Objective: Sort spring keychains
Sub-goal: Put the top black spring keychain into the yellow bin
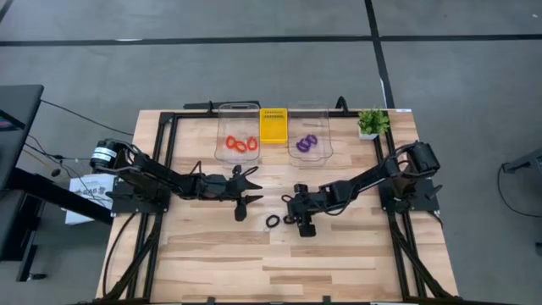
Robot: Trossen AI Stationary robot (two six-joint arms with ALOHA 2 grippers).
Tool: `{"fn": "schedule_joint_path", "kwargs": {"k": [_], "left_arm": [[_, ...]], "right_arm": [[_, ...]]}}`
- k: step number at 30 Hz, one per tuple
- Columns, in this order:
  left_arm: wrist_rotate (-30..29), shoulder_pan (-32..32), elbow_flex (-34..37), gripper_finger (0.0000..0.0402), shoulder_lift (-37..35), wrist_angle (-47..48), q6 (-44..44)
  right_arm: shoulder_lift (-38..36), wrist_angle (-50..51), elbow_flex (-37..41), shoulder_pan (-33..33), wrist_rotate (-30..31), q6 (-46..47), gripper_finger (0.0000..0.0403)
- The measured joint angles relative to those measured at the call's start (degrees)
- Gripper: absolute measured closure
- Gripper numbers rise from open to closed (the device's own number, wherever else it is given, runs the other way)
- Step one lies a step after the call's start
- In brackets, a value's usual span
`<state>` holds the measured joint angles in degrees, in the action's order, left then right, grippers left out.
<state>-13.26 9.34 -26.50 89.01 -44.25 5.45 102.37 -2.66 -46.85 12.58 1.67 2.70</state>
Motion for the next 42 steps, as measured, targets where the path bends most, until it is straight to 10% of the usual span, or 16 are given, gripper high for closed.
{"fn": "schedule_joint_path", "kwargs": {"k": [7, 24, 42], "left_arm": [[0.0, 0.0, 0.0, 0.0257, 0.0, 0.0, 0.0], [0.1, 0.5, 0.0, 0.0257, 0.0, 0.0, 2.8], [0.0, 3.1, 0.0, 0.0257, 0.0, 0.5, 3.0]], "right_arm": [[-0.5, 0.0, 0.0, 0.0, -0.2, -0.9, 0.0389], [-0.5, 8.8, -12.9, -3.6, 8.1, -9.5, 0.0389], [0.1, 18.8, -32.1, -30.9, 0.8, -12.2, 0.0390]]}}
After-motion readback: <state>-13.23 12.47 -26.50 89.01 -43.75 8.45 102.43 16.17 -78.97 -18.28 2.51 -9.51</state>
